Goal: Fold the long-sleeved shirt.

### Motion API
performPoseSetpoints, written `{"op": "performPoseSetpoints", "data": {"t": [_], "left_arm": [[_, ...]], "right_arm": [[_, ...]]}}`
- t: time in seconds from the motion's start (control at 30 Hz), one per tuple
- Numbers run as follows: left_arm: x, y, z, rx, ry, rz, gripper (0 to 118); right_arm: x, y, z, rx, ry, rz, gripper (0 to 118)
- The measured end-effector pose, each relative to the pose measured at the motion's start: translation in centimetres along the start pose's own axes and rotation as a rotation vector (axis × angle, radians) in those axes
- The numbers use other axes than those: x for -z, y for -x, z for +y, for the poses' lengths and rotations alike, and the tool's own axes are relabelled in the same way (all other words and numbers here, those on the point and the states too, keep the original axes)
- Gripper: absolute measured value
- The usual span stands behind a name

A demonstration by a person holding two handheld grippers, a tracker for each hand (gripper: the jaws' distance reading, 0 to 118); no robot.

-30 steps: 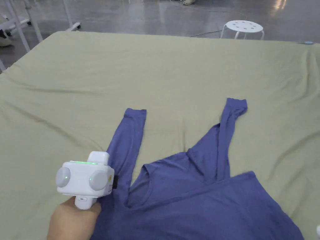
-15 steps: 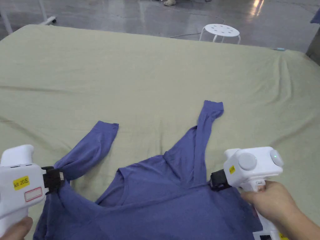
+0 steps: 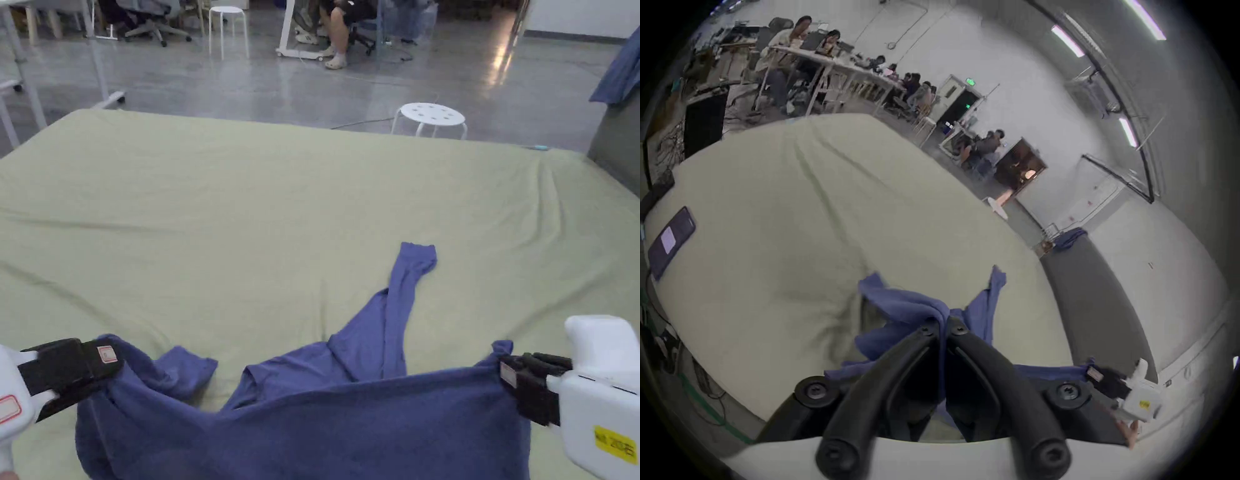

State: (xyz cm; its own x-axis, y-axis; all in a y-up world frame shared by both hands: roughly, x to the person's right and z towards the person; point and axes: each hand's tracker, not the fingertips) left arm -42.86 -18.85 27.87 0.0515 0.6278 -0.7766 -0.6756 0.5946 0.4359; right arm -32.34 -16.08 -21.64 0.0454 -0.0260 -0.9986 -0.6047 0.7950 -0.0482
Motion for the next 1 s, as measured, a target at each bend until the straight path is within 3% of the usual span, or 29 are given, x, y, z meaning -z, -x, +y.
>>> {"op": "performPoseSetpoints", "data": {"t": [0.1, 0.3, 0.53, 0.6, 0.63, 0.73, 0.83, 0.9, 1.0], "left_arm": [[-1.9, -2.2, 0.7, -0.008, -0.07, -0.059, 0], [-2.5, -9.7, 4.9, 0.055, -0.165, -0.156, 0], [0.9, -19.7, 19.6, 0.205, -0.339, -0.221, 0], [1.9, -23.6, 23.9, 0.293, -0.388, -0.19, 0], [2.6, -25.3, 26.3, 0.316, -0.416, -0.196, 0], [4.1, -29.9, 32.5, 0.335, -0.431, -0.2, 0], [5.8, -33.8, 38.7, 0.425, -0.521, -0.055, 0], [6.7, -35.9, 41.3, 0.507, -0.609, 0.127, 0], [5.8, -37.2, 41.3, 0.426, -0.608, 0.109, 0]], "right_arm": [[-4.6, 0.5, 1.0, -0.027, -0.094, -0.041, 0], [-7.9, 0.6, 9.1, -0.095, -0.228, -0.121, 0], [-7.9, -2.7, 27.5, -0.076, -0.335, -0.114, 0], [-7.3, -3.3, 33.2, -0.076, -0.343, -0.129, 0], [-6.9, -3.4, 36.3, -0.119, -0.346, -0.168, 0], [-5.9, -3.7, 44.7, -0.124, -0.328, -0.207, 0], [-4.9, -3.6, 51.4, -0.133, -0.337, -0.254, 0], [-4.3, -3.4, 54.8, -0.121, -0.351, -0.29, 0], [-3.6, -2.8, 58.4, -0.143, -0.383, -0.34, 0]]}}
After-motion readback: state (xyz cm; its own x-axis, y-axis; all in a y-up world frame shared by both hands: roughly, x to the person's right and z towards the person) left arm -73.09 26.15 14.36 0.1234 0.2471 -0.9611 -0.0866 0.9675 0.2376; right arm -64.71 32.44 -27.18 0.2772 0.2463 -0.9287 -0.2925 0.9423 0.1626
